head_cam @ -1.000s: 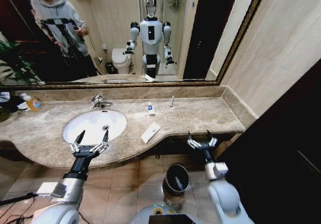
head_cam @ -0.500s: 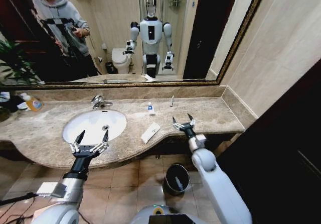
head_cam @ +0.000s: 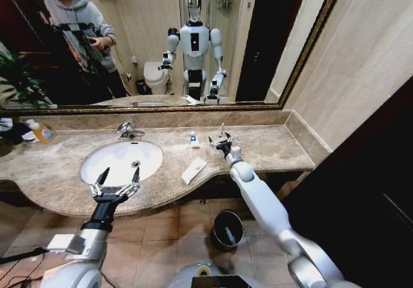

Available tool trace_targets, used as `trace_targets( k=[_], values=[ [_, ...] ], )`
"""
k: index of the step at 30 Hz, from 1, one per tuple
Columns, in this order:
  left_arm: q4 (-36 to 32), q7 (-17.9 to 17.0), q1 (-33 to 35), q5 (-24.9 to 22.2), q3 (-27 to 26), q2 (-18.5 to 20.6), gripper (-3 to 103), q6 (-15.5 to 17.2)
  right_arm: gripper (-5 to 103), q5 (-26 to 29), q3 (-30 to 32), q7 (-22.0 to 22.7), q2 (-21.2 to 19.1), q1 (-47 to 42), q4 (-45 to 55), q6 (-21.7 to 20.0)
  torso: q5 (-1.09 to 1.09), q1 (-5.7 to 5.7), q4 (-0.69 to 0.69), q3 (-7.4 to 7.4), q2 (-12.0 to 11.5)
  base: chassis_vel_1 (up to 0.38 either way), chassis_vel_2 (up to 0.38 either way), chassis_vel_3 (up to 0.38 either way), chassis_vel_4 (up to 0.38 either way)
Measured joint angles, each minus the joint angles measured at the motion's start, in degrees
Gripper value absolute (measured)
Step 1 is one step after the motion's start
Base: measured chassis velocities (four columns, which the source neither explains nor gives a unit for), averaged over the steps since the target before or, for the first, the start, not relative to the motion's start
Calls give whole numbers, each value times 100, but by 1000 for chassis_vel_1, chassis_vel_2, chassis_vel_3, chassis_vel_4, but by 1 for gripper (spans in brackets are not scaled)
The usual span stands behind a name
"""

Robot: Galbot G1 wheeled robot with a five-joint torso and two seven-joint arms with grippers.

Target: Pick up the trash from the sink and place it in the trash bin.

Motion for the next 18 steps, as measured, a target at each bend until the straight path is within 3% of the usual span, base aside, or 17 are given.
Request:
trace_targets(
  k=[14, 16, 18],
  values=[
    [0, 0, 0, 0, 0, 0, 100, 0, 102, -423, 549, -128, 97, 362, -1055, 293, 2, -1, -2, 0, 0, 0, 0, 0, 0],
    [0, 0, 0, 0, 0, -1, 100, 0, 99, -433, 556, -151, 120, 409, -1136, 314, 0, -1, -1, -1, 0, 0, 0, 0, 0],
    [0, 0, 0, 0, 0, 0, 100, 0, 88, -453, 547, -198, 172, 445, -1186, 329, 1, -1, 0, 0, 0, 0, 0, 0, 0]
  ],
)
